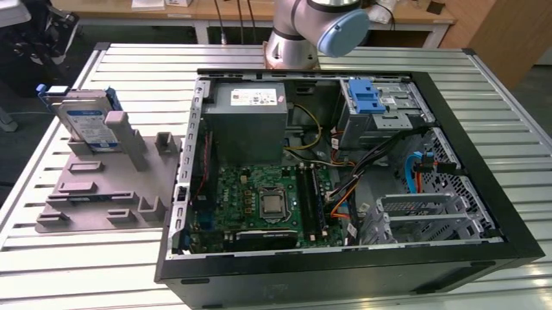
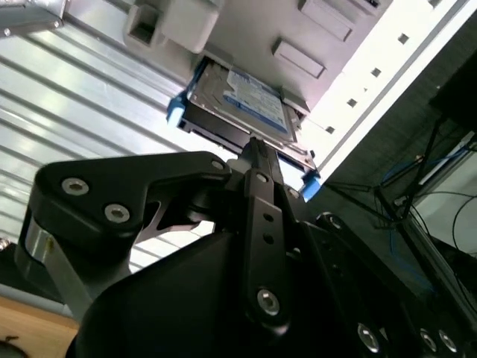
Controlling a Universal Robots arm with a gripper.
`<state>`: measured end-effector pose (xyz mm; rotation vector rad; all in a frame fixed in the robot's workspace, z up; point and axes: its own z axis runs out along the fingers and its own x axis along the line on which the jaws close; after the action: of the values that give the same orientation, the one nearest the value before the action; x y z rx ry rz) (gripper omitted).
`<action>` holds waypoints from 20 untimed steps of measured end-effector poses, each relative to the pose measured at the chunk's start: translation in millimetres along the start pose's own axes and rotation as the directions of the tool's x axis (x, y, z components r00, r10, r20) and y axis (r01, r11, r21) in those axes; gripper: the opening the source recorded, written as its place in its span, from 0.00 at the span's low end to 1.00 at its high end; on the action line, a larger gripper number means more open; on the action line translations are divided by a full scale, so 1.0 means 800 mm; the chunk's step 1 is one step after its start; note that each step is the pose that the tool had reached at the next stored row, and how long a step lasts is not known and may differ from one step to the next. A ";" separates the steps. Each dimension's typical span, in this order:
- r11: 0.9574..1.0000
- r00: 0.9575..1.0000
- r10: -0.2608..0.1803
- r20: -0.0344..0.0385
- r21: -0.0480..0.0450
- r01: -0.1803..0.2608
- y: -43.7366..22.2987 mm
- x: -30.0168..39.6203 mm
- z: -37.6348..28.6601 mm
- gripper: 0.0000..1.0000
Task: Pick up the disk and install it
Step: 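Reach for the disk, then pick up the disk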
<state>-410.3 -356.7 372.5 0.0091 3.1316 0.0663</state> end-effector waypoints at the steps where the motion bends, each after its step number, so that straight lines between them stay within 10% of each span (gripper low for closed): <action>1: 1.000 1.000 -0.005 0.000 0.000 0.005 0.0002 0.0011 0.0002 0.11; 20: 1.000 1.000 -0.030 -0.002 0.000 0.030 0.0055 0.0290 0.0021 0.11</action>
<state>-433.4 -352.0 370.8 -0.0374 3.1325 0.0666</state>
